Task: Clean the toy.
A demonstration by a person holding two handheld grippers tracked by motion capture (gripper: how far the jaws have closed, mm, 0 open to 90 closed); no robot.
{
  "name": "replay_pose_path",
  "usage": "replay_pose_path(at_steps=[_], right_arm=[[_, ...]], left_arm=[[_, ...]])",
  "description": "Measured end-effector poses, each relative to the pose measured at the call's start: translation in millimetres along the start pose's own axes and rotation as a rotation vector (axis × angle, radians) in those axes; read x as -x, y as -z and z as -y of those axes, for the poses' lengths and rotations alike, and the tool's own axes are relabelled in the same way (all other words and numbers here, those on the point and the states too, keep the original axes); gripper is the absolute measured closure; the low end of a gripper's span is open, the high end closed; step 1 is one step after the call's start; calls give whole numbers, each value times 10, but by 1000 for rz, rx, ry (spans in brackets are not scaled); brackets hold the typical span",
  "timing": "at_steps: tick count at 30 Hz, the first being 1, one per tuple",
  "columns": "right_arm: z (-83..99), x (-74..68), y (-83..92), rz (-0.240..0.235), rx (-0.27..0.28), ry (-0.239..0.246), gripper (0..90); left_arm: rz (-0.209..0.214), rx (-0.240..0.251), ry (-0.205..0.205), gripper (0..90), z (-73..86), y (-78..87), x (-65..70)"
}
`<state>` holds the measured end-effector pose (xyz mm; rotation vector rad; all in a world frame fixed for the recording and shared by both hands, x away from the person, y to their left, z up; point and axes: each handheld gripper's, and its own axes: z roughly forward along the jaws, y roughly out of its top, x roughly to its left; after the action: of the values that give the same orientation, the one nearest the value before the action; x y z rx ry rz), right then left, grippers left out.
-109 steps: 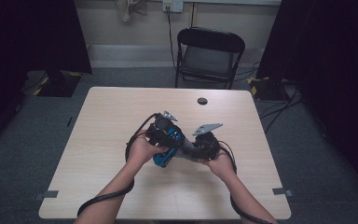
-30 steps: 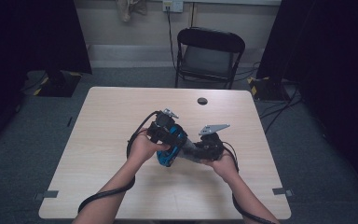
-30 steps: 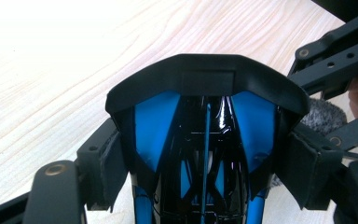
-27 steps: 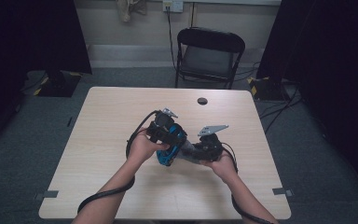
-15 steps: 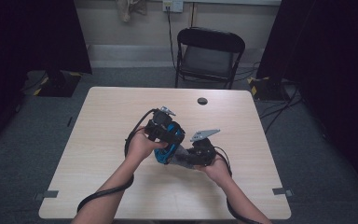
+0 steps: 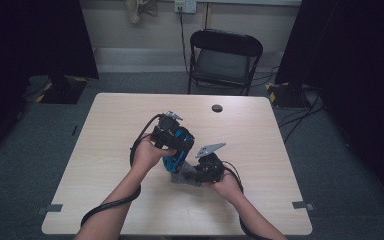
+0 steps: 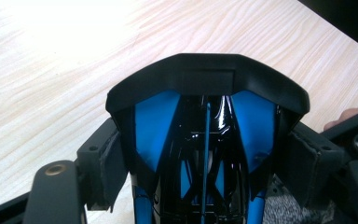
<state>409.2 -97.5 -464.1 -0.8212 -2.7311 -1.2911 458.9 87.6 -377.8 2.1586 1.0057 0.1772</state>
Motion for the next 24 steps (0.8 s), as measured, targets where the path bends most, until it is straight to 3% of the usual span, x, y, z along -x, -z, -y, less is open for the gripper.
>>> replay_pose_path(at_steps=[3, 10, 19, 24], right_arm=[[7, -11, -20, 5, -39, 26, 699], [47, 6, 69, 15, -66, 33, 699], [51, 74, 223, 46, -54, 27, 698], [51, 160, 371, 79, -43, 18, 698]], left_arm=[[-5, 5, 3, 253, 10, 21, -33], [-17, 13, 17, 254, 21, 74, -102], [-32, 4, 10, 253, 29, 131, -143], [-41, 0, 28, 254, 60, 157, -201]])
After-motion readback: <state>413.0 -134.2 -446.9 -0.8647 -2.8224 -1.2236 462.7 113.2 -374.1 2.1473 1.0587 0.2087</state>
